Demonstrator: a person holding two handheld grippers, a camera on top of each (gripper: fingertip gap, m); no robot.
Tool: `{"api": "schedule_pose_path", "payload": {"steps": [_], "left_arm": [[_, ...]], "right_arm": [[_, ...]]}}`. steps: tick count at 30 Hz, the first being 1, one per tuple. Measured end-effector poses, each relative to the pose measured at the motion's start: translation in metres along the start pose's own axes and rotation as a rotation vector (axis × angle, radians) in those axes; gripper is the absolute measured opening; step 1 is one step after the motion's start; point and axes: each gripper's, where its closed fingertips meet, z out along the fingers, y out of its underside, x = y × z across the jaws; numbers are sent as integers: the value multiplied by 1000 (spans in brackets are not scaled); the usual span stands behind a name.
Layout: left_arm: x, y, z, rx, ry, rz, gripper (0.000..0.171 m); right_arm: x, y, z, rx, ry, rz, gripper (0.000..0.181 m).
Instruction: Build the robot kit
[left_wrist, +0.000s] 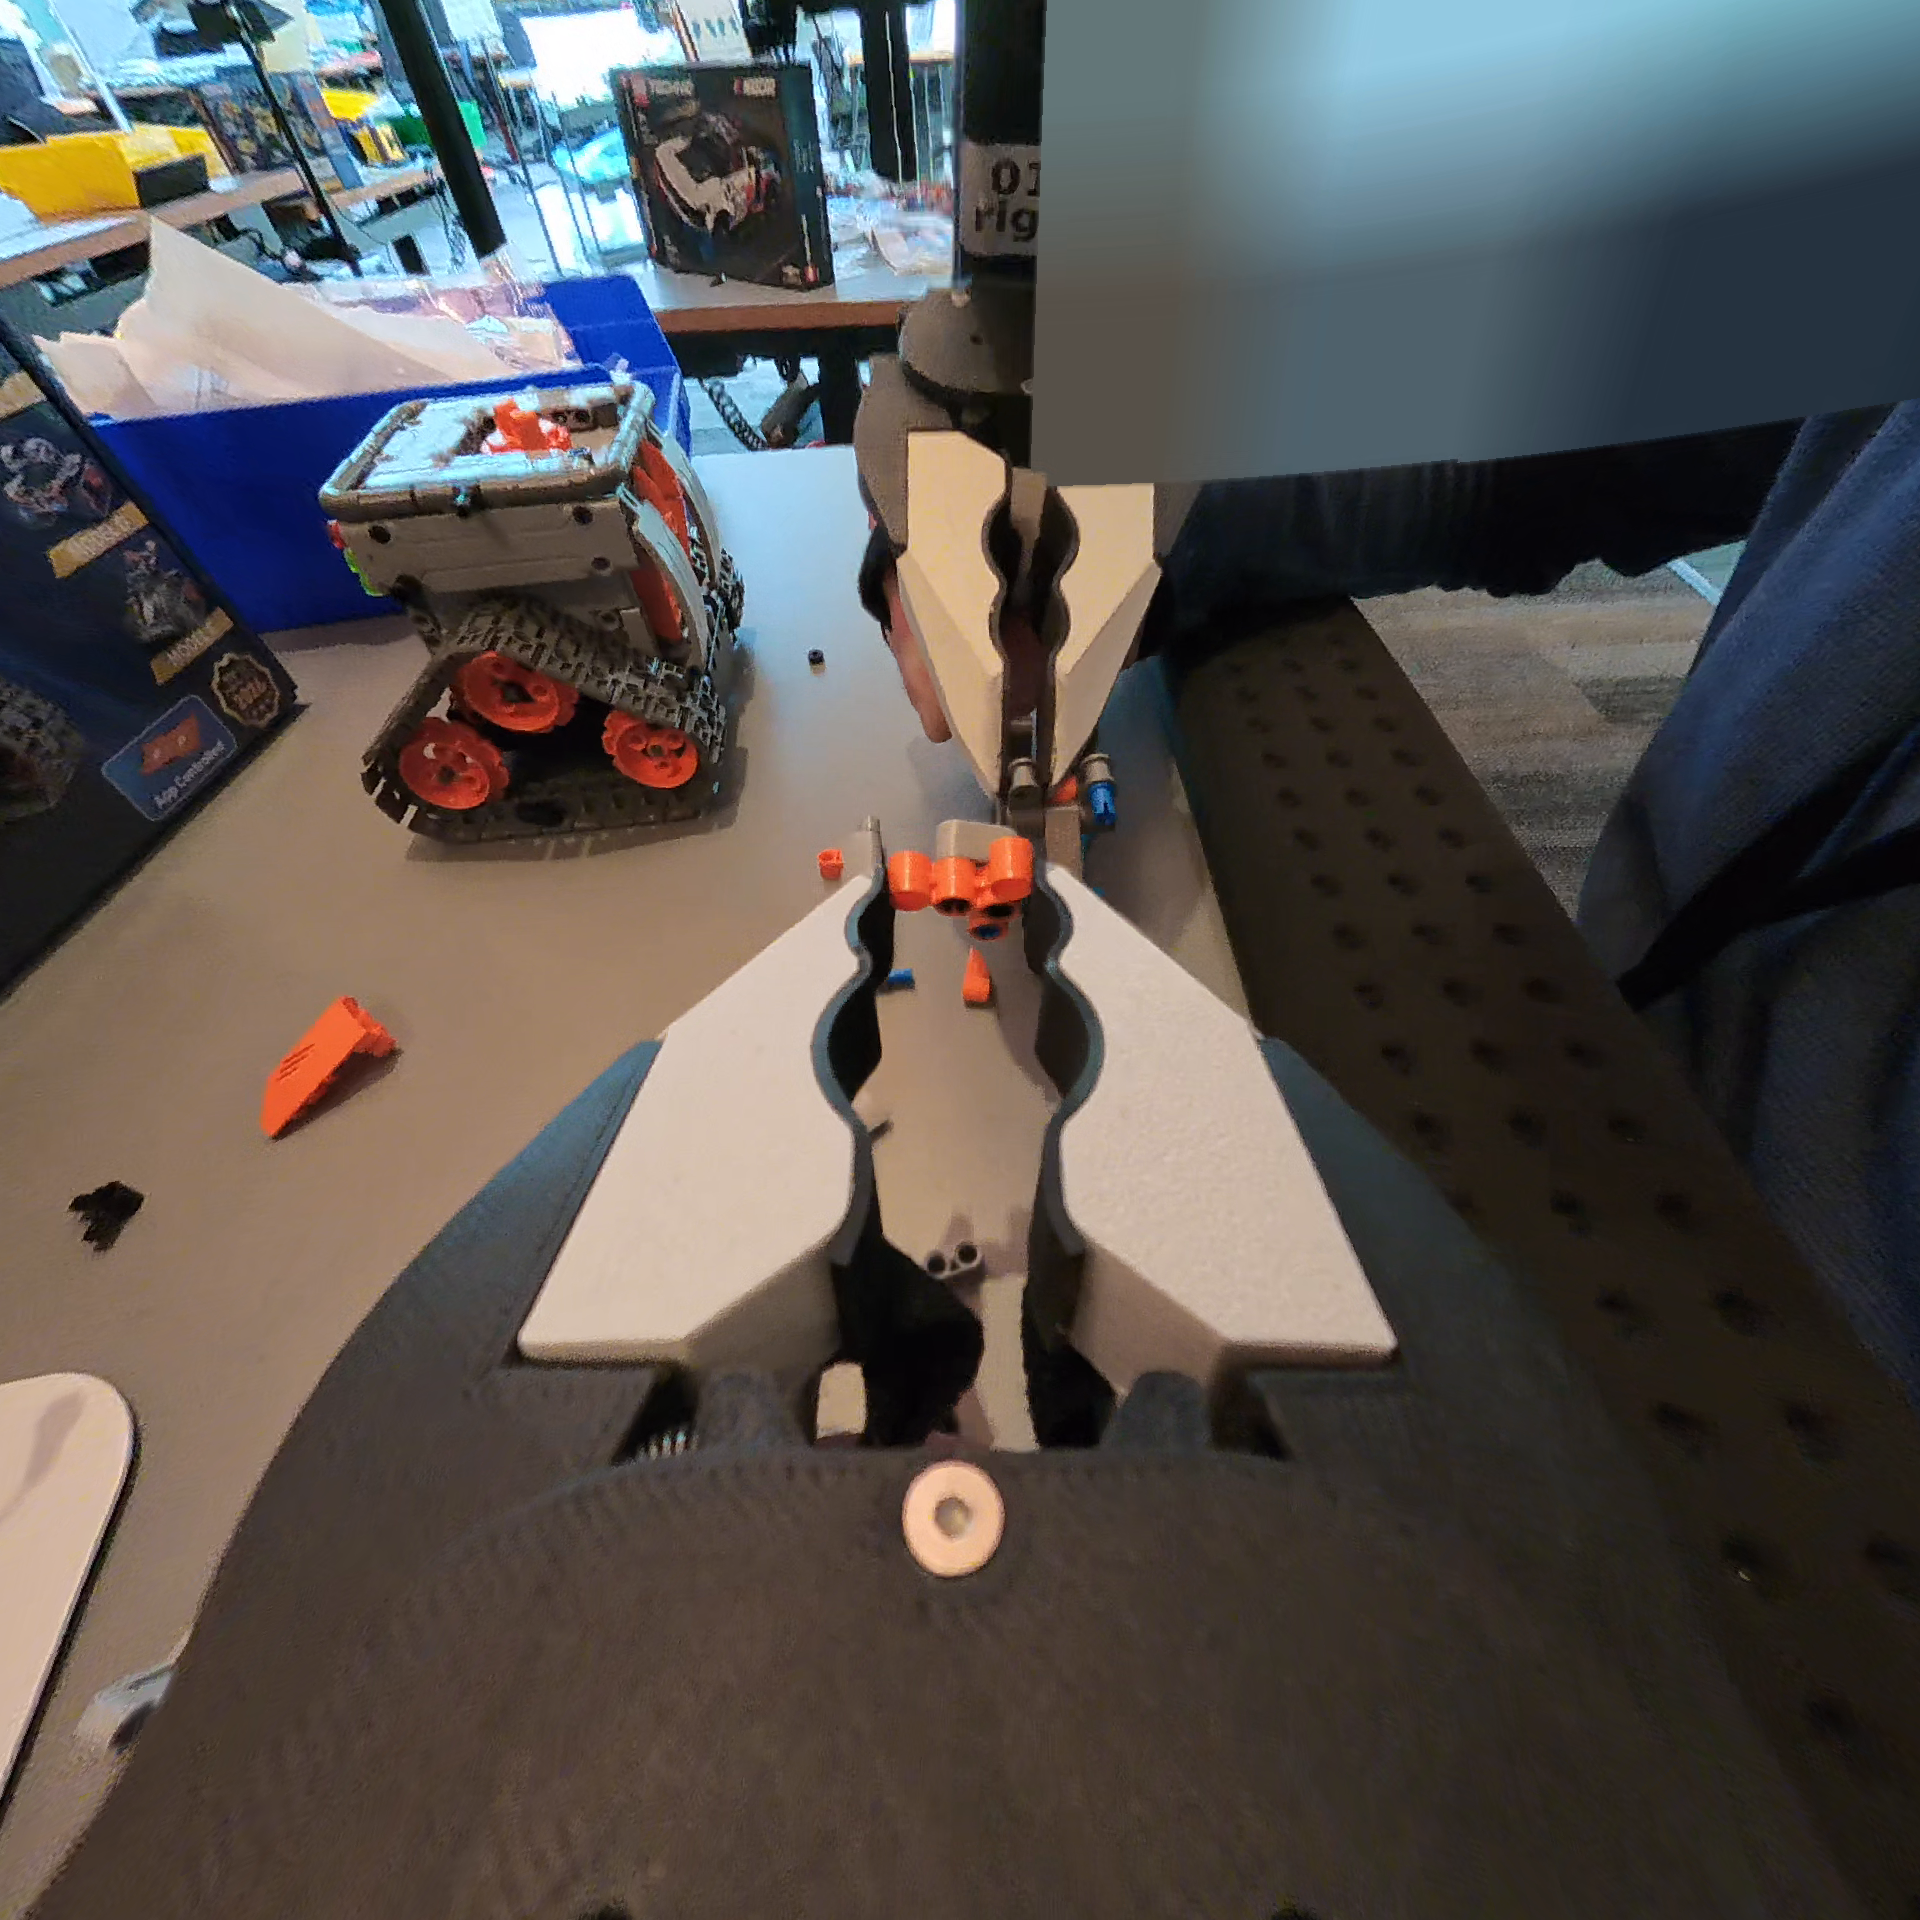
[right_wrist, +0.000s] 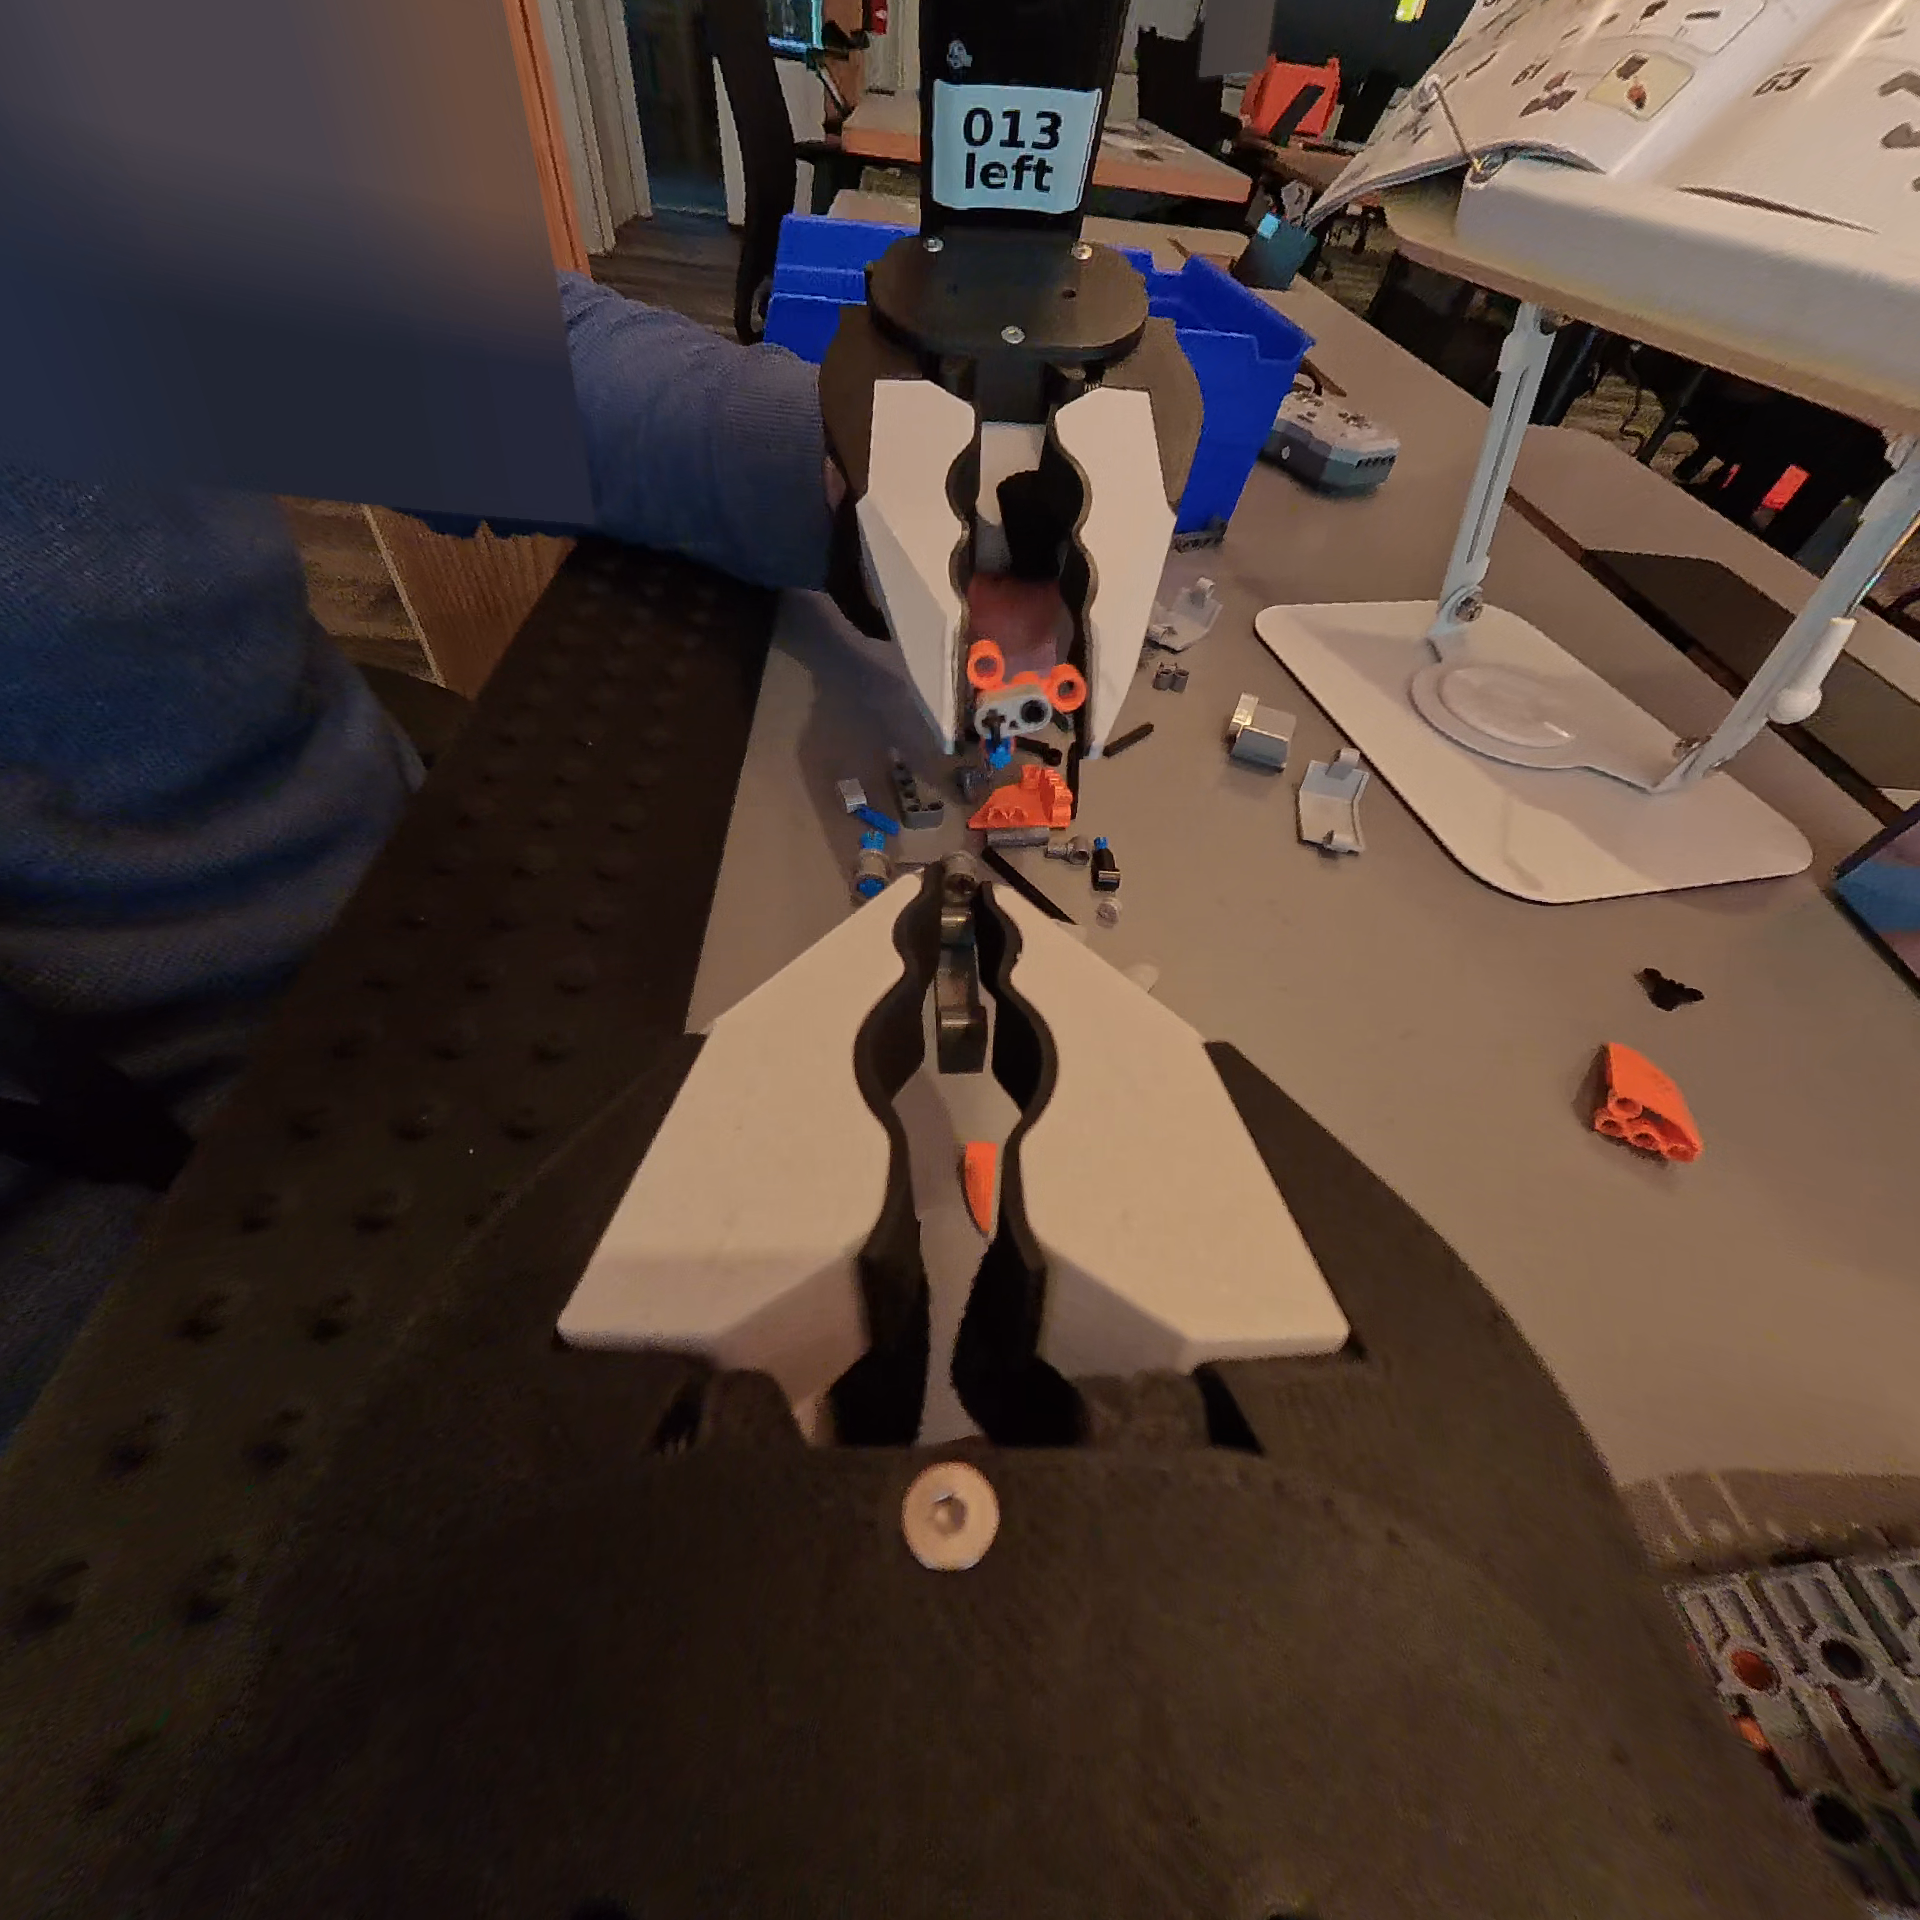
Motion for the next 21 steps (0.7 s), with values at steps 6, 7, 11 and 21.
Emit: {"api": "schedule_pose_path", "payload": {"steps": [6,7,11,21], "left_arm": [[3,16,5,-80,-4,58,24],[3,19,5,-96,-5,67,24],[7,38,8,-174,27,40,24],[10,62,14,-278,45,47,24]], "right_arm": [[-6,11,12,-61,-13,-17,5],[-7,14,15,-71,-17,-12,5],[-11,32,27,-158,-53,41,5],[-14,62,32,-338,-58,29,7]]}}
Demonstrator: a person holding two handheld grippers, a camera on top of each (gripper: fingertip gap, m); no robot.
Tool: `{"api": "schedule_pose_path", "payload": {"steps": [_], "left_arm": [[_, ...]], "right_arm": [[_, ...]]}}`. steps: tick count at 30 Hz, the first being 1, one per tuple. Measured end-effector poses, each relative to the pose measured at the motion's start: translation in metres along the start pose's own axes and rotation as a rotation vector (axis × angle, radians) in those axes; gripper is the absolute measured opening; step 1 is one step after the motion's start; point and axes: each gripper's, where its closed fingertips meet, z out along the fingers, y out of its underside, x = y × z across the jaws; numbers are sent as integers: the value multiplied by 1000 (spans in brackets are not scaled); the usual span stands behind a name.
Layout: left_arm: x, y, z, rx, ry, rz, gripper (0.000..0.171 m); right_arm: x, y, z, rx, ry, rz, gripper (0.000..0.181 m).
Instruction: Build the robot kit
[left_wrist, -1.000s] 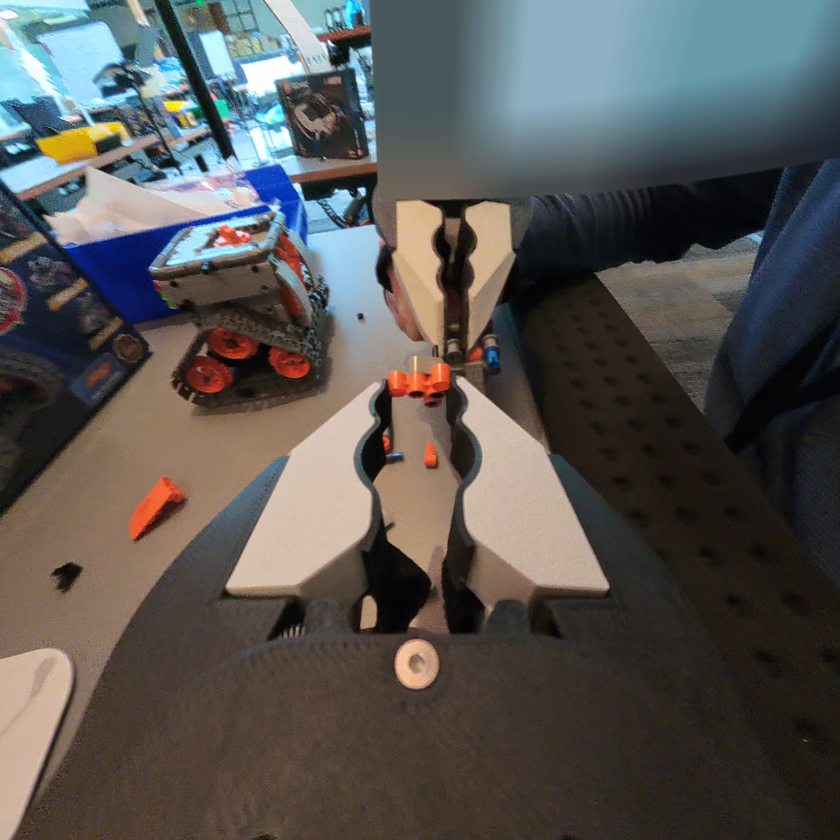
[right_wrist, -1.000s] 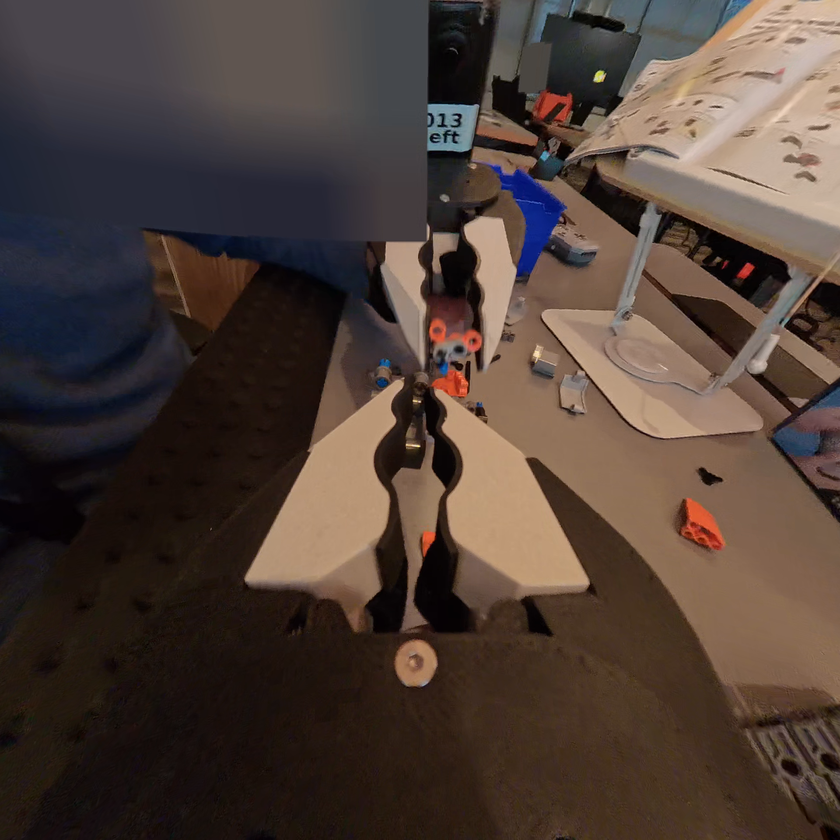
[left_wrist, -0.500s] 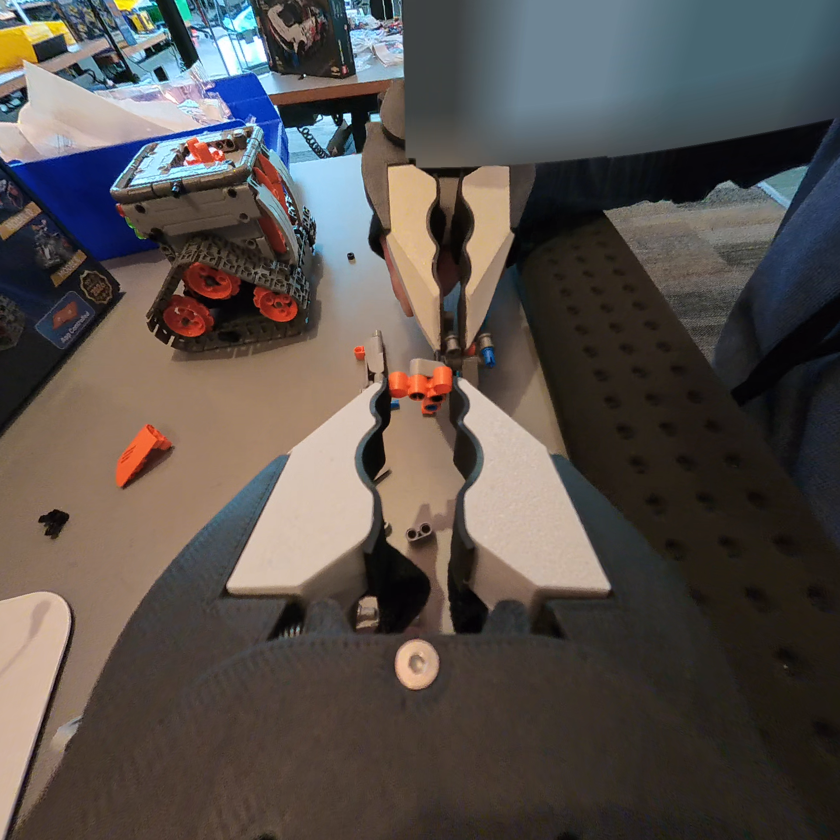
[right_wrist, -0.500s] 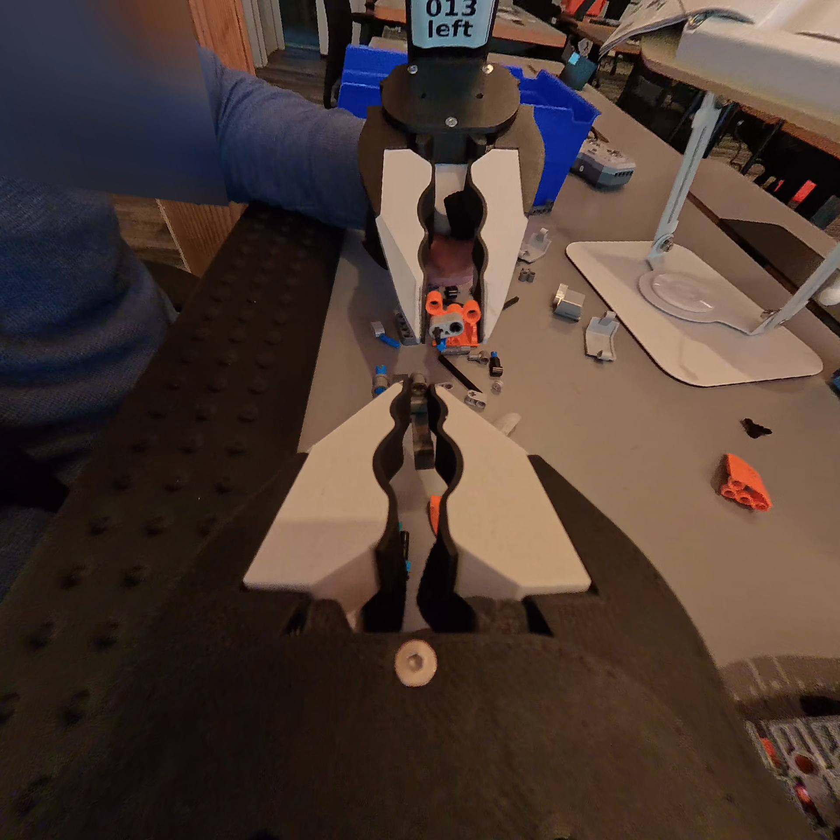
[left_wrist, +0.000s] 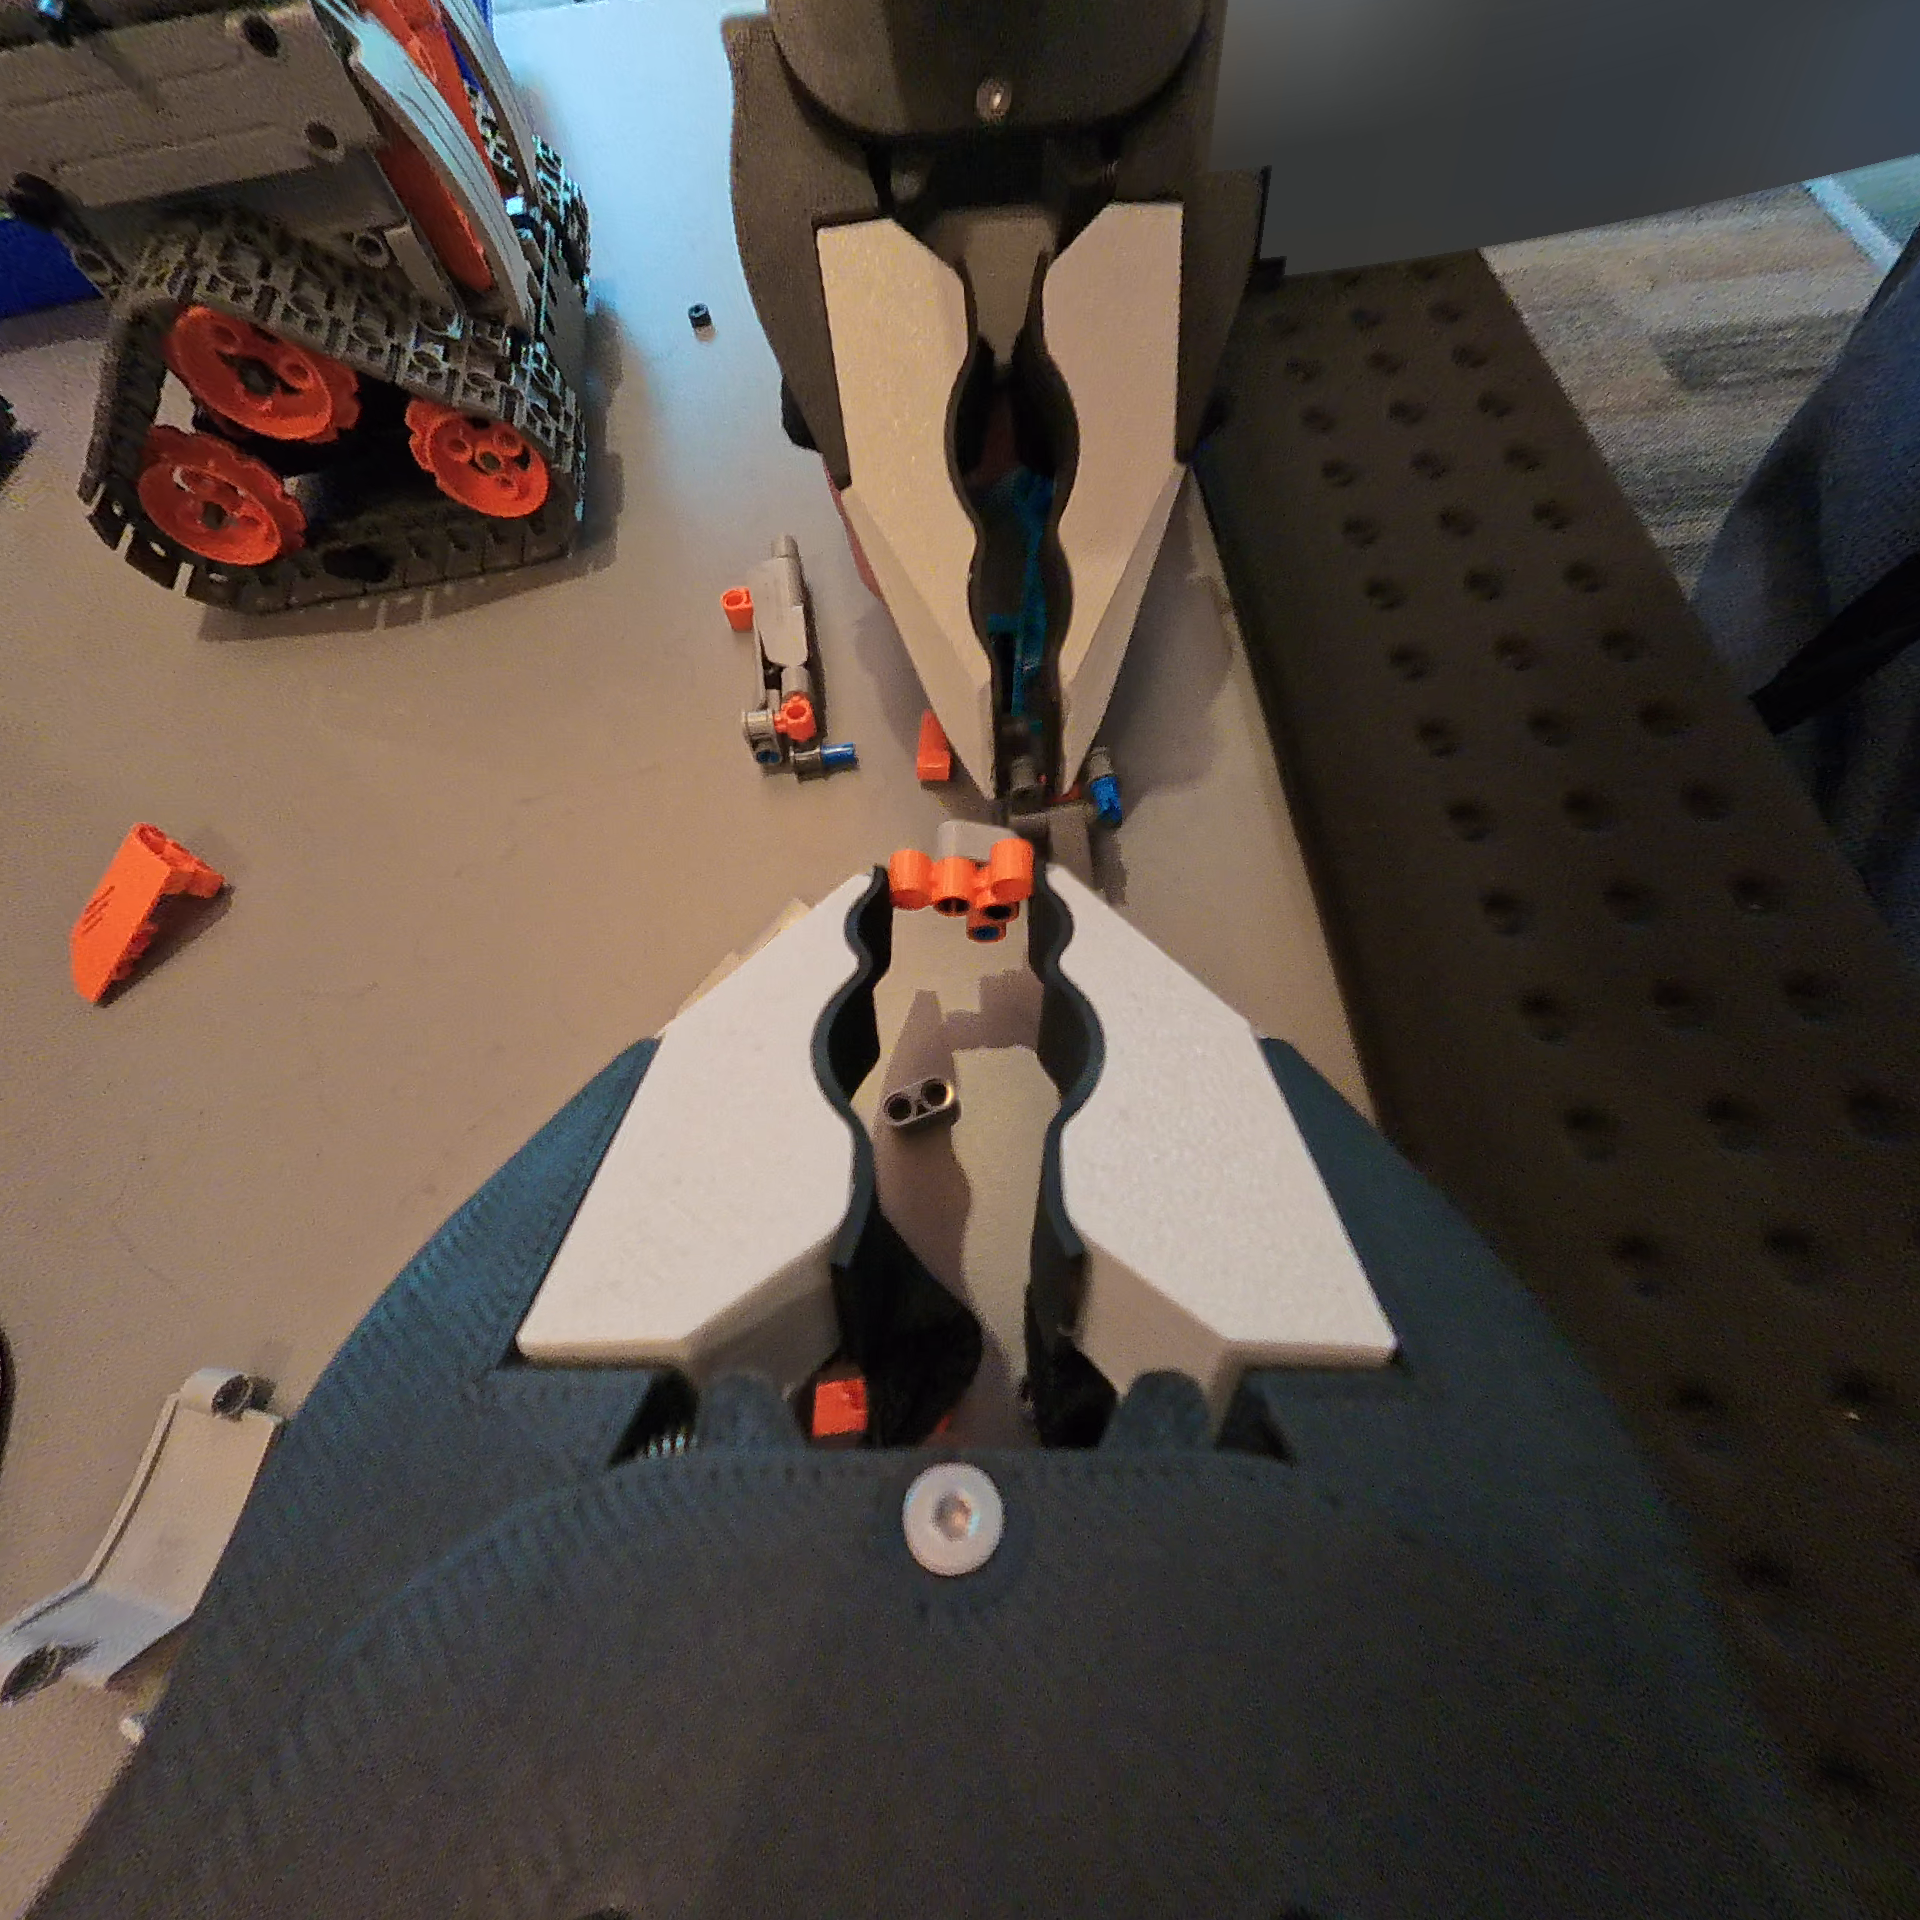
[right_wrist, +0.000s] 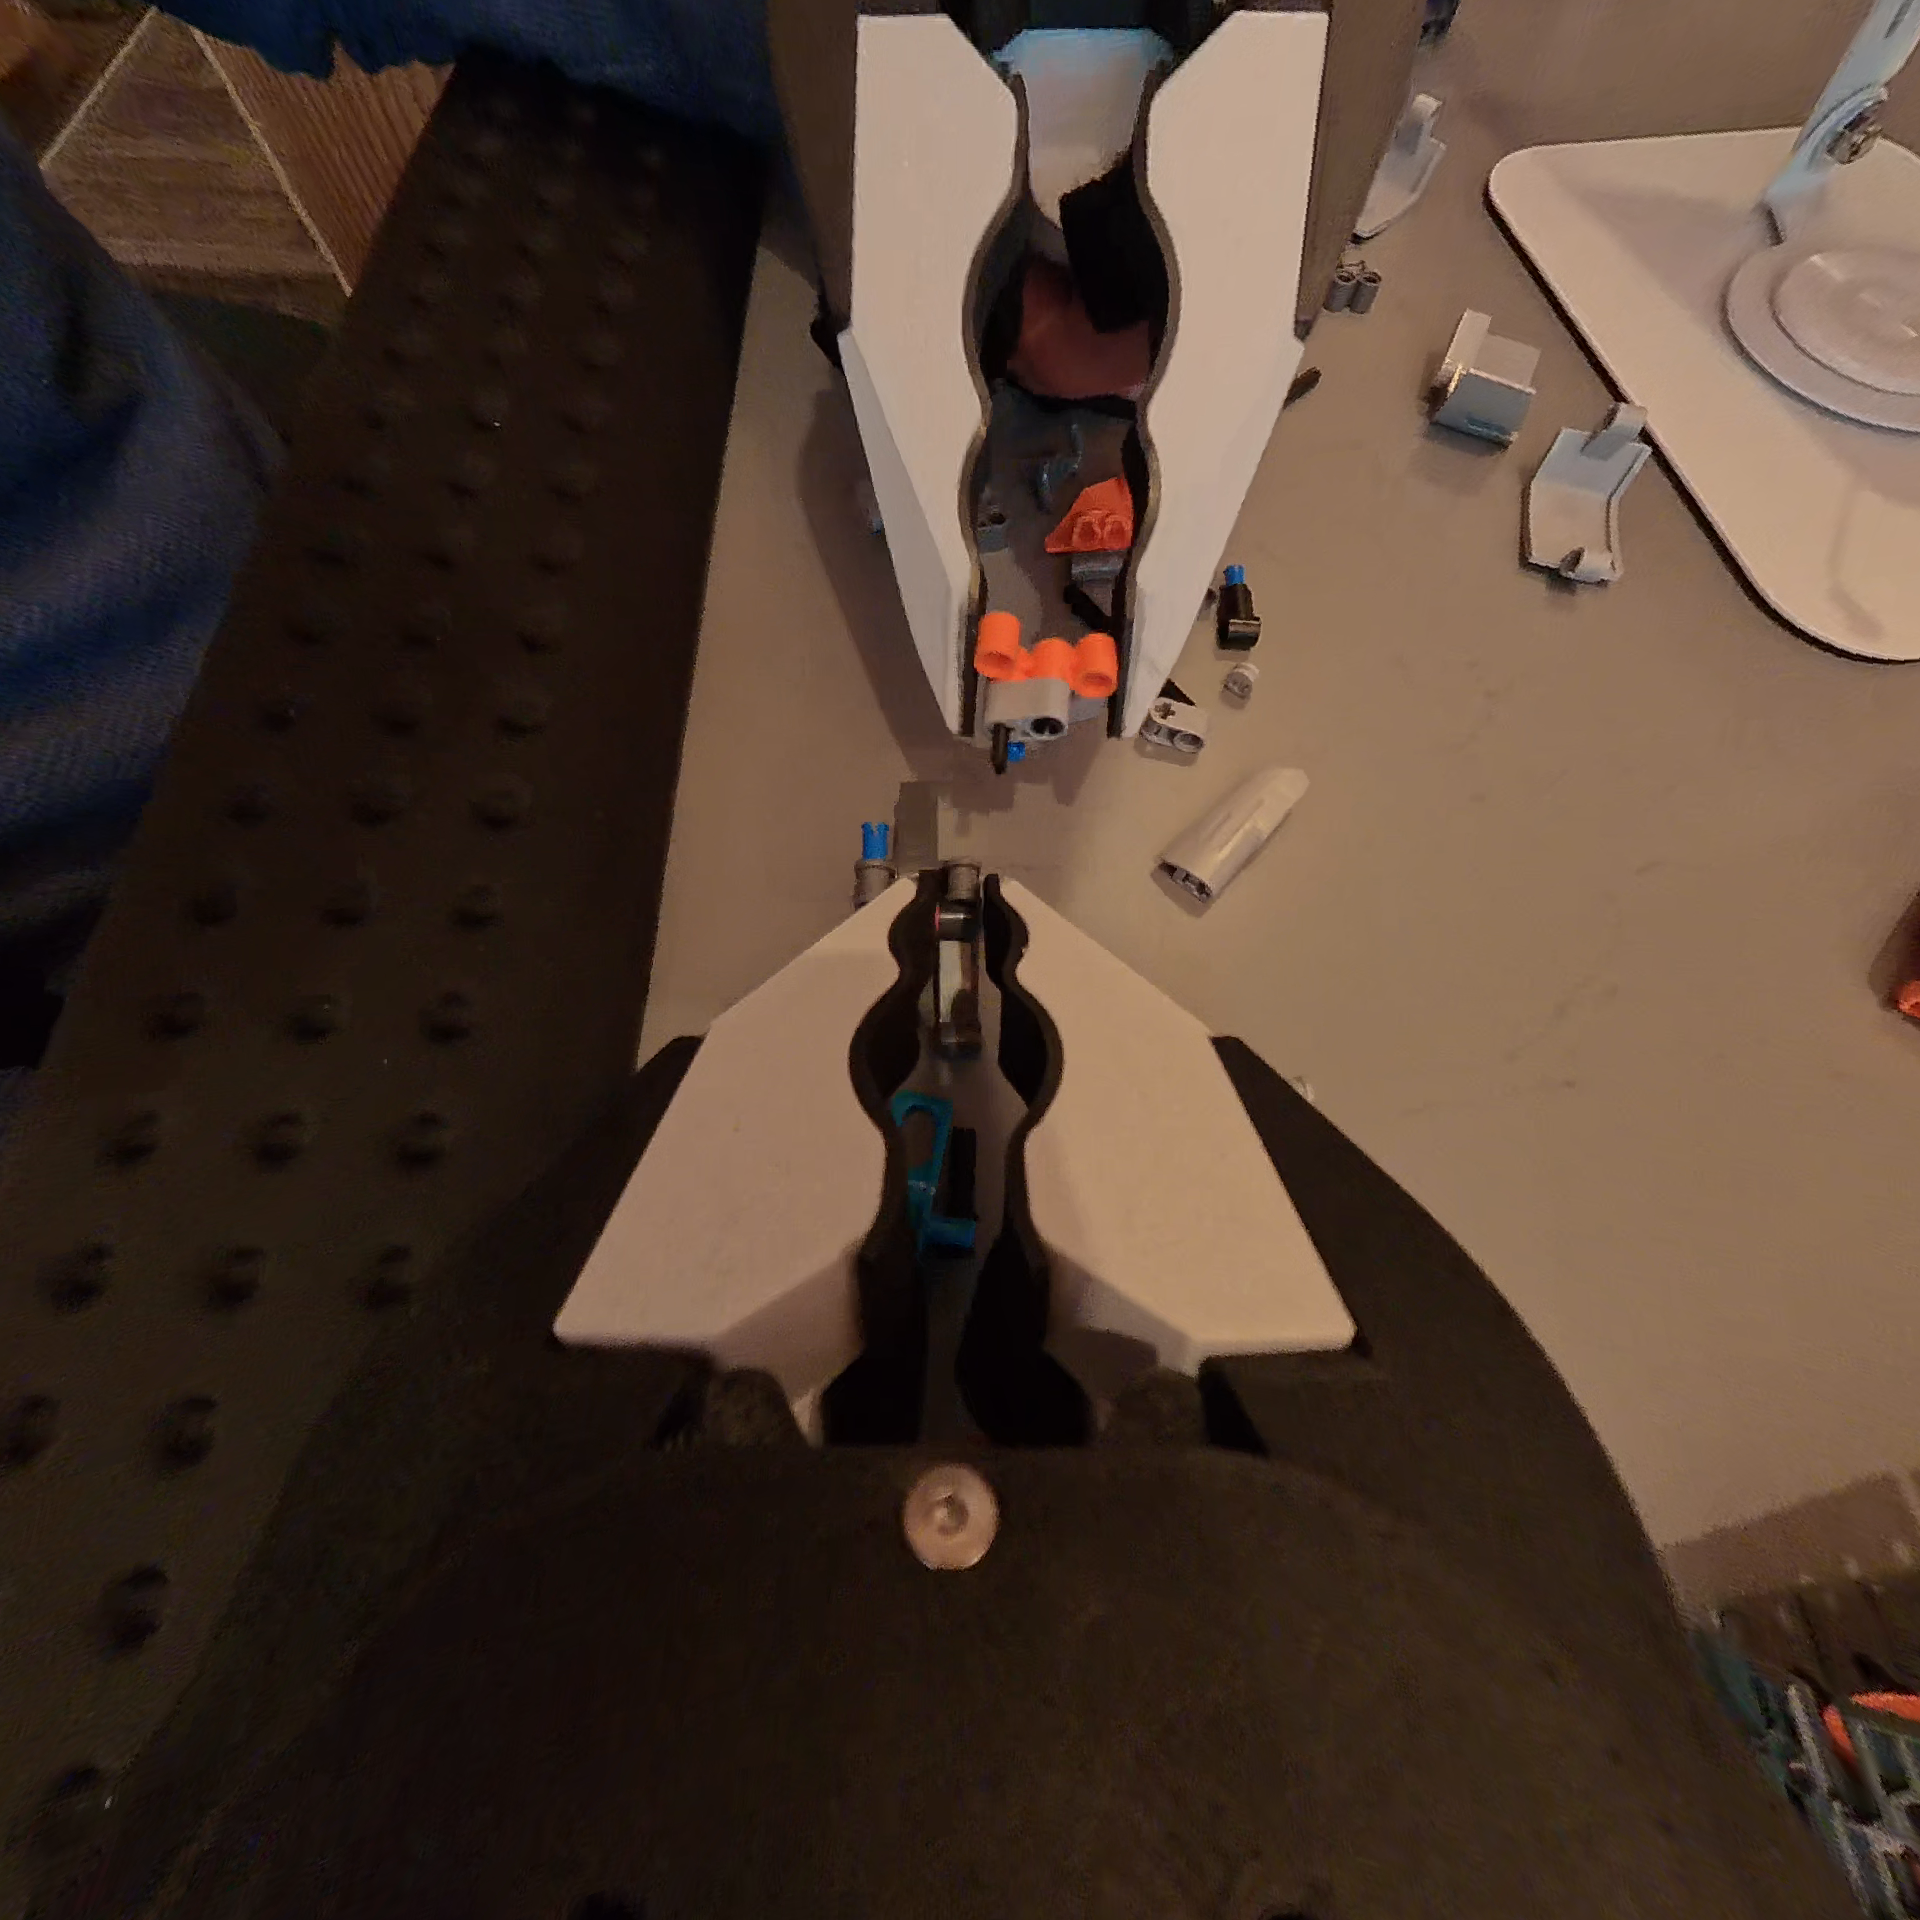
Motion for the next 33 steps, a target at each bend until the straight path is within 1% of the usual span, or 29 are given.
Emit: {"api": "schedule_pose_path", "payload": {"steps": [4,9,13,17,19,21,25,27,29,31,33], "left_arm": [[1,-2,0,5,-3,8,24],[3,-12,-3,65,1,28,24],[9,-20,-5,142,49,31,24],[10,-35,-12,252,60,36,24],[11,-39,-14,272,73,25,24],[11,-43,-15,288,84,5,24],[11,-39,-13,254,85,-21,24],[8,-32,-10,202,59,-24,24],[11,-26,-7,162,69,-14,24],[13,-20,-3,117,67,-4,25],[16,-17,-1,98,72,6,25]], "right_arm": [[1,1,-7,-11,7,-5,22],[6,-5,-21,28,35,7,24],[7,-18,-35,80,77,-1,23],[-1,-28,-39,120,101,-23,21],[-4,-34,-41,150,111,-35,20],[-2,-35,-42,150,129,-44,20],[3,-29,-49,140,144,-33,19],[1,-24,-50,110,133,-39,21],[-5,-16,-47,64,112,-44,25],[-8,-8,-41,18,111,-57,27],[-12,-1,-33,-24,104,-62,28]]}}
